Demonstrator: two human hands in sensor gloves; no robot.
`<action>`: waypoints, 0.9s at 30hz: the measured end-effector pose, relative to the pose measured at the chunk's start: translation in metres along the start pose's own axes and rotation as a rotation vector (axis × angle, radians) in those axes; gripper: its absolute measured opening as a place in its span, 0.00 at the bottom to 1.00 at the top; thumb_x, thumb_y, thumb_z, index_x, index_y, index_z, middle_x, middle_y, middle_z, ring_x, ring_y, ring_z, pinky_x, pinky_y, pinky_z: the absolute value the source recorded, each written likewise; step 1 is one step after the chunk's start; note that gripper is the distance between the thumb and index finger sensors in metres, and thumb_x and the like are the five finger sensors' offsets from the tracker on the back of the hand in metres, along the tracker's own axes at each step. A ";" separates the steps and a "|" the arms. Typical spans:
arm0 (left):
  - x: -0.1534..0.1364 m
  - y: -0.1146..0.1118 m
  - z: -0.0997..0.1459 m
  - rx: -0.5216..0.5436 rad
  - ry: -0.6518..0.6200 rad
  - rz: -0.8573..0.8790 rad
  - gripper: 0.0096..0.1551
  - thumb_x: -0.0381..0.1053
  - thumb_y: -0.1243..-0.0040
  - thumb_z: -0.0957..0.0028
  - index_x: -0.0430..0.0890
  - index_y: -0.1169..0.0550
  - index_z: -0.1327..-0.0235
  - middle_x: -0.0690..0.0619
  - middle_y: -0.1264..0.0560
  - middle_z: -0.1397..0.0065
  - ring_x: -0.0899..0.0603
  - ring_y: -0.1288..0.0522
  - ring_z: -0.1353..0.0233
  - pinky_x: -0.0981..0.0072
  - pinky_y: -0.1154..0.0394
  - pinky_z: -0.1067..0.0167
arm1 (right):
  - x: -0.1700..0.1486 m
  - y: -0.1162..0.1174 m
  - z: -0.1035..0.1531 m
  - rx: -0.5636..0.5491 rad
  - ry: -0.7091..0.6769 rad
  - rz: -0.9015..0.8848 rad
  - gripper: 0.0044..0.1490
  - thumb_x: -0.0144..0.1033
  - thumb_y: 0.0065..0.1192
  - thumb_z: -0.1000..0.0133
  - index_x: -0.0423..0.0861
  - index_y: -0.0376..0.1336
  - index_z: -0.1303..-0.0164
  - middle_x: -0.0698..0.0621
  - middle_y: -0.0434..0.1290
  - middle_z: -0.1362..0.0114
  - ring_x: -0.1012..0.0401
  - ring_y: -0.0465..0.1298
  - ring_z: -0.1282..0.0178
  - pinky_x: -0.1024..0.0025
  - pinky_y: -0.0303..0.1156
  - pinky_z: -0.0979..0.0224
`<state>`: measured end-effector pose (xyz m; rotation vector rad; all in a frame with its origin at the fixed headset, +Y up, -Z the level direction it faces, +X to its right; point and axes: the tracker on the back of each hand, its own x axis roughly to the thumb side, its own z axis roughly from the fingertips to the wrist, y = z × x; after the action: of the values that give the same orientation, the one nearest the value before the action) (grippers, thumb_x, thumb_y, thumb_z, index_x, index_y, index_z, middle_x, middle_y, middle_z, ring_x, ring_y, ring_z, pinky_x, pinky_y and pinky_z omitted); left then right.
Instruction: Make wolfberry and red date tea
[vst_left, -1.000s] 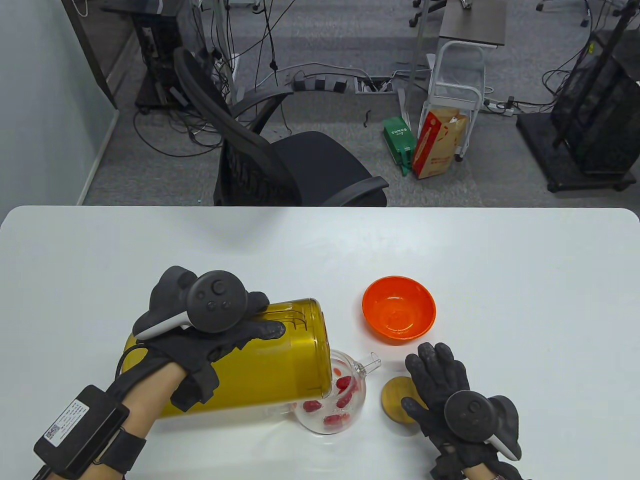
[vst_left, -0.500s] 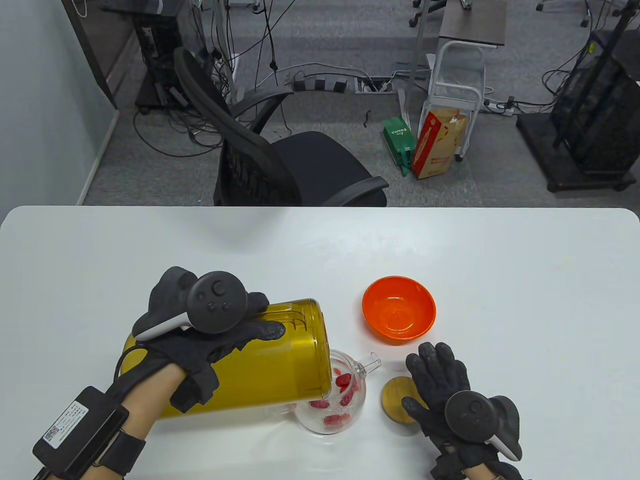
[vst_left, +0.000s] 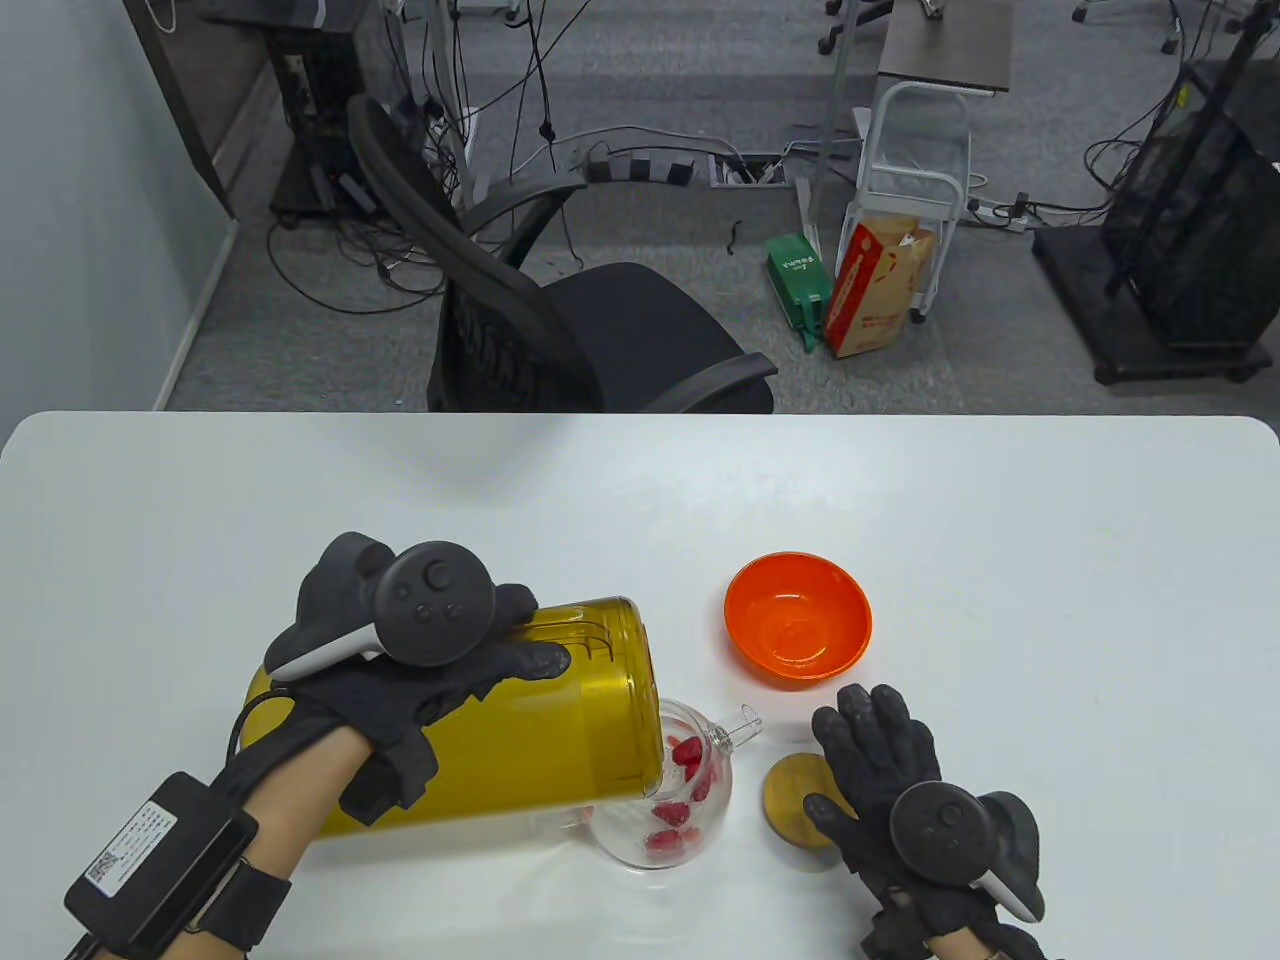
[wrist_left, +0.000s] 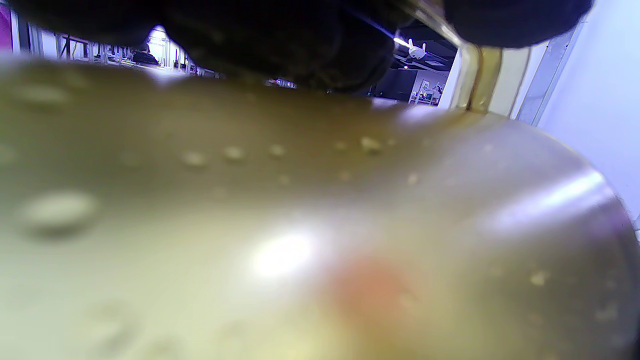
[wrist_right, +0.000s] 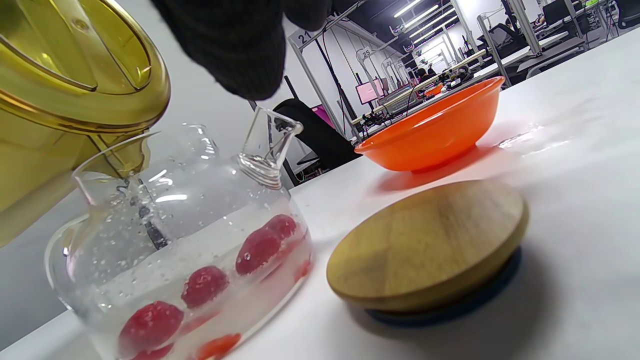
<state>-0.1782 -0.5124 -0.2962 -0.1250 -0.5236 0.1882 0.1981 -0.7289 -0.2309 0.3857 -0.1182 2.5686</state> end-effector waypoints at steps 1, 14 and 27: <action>0.000 0.000 0.000 0.000 0.000 -0.001 0.35 0.73 0.49 0.51 0.46 0.19 0.52 0.47 0.17 0.63 0.49 0.18 0.72 0.55 0.19 0.69 | 0.000 0.000 0.000 -0.001 0.000 0.000 0.49 0.42 0.68 0.41 0.44 0.46 0.15 0.45 0.41 0.10 0.48 0.34 0.15 0.43 0.35 0.18; 0.002 0.000 -0.002 -0.005 -0.001 -0.004 0.35 0.73 0.49 0.51 0.46 0.19 0.52 0.47 0.17 0.63 0.49 0.18 0.72 0.55 0.19 0.69 | 0.000 0.000 0.000 -0.002 -0.005 0.000 0.49 0.42 0.68 0.41 0.44 0.46 0.15 0.45 0.41 0.10 0.48 0.34 0.15 0.43 0.34 0.18; 0.003 0.000 -0.003 -0.010 0.000 -0.002 0.35 0.73 0.49 0.51 0.46 0.19 0.52 0.47 0.17 0.63 0.49 0.18 0.72 0.55 0.19 0.69 | 0.001 -0.001 0.000 -0.004 -0.002 0.000 0.49 0.42 0.68 0.41 0.44 0.46 0.15 0.45 0.41 0.10 0.48 0.34 0.15 0.43 0.34 0.18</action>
<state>-0.1735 -0.5117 -0.2976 -0.1345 -0.5247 0.1833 0.1981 -0.7281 -0.2303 0.3863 -0.1234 2.5675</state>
